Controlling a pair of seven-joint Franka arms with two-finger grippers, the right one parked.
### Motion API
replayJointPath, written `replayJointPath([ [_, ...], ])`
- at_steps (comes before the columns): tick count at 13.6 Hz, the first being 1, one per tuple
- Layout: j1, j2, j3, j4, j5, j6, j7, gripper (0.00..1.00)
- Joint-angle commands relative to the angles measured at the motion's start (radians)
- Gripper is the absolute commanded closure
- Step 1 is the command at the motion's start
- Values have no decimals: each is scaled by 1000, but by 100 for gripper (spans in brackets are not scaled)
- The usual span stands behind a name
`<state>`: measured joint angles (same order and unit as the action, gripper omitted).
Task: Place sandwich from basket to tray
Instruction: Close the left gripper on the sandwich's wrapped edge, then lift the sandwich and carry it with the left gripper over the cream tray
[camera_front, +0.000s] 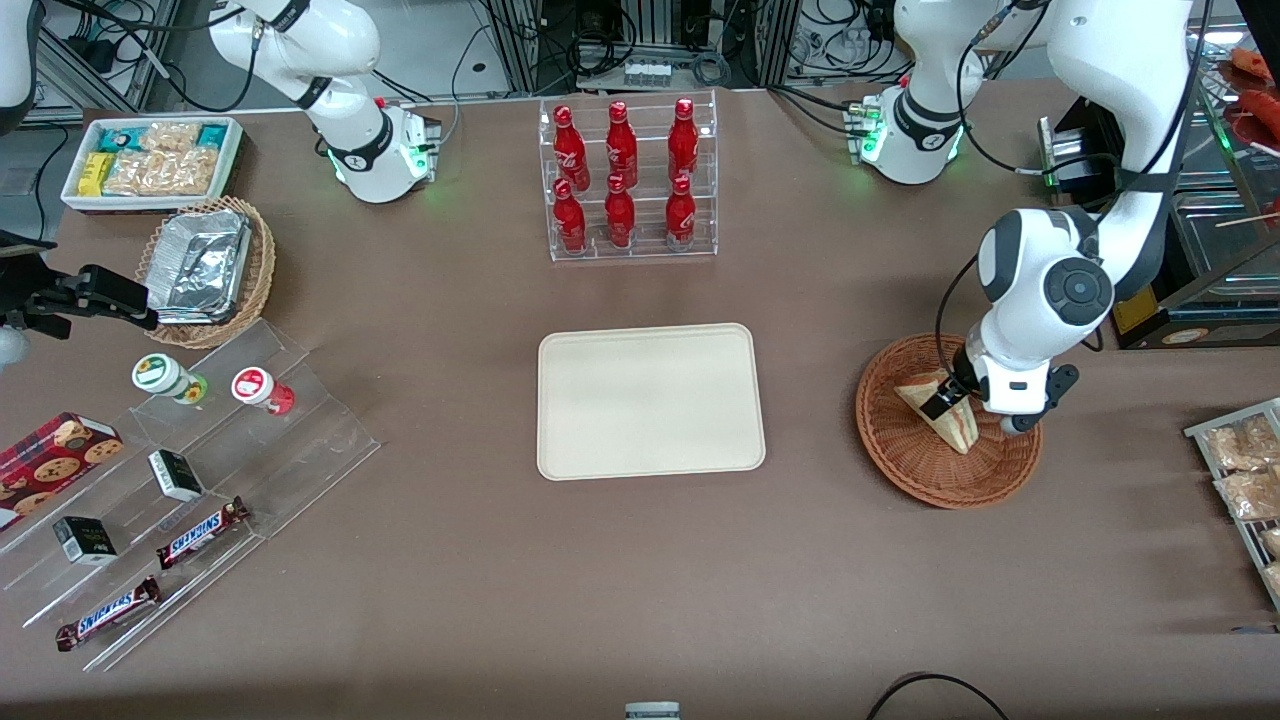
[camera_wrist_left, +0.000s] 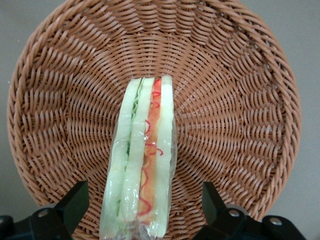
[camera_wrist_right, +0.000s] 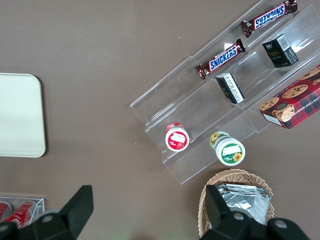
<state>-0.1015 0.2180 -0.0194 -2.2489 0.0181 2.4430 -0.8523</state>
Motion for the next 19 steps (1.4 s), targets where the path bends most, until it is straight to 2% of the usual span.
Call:
replayJointPath([
  [1,-6,4,0,-21,-10,30,-17,0],
  [2,-6,8,0,-26,-10,34,-17,0],
  [3,-7,6,0,-31,-10,33,-17,18],
  [4,-7,0,0,-38,-9,30,-14,47],
  [6,-9,-12,0,-47,-6,18,-2,98],
  [9,-9,-57,-2,-31,2,-64,6,100],
  [12,-12,-83,-31,52,2,-195,41,100],
  [16,-29,-37,-131,248,2,-408,104,100],
  [19,-119,38,-157,366,0,-472,105,100],
])
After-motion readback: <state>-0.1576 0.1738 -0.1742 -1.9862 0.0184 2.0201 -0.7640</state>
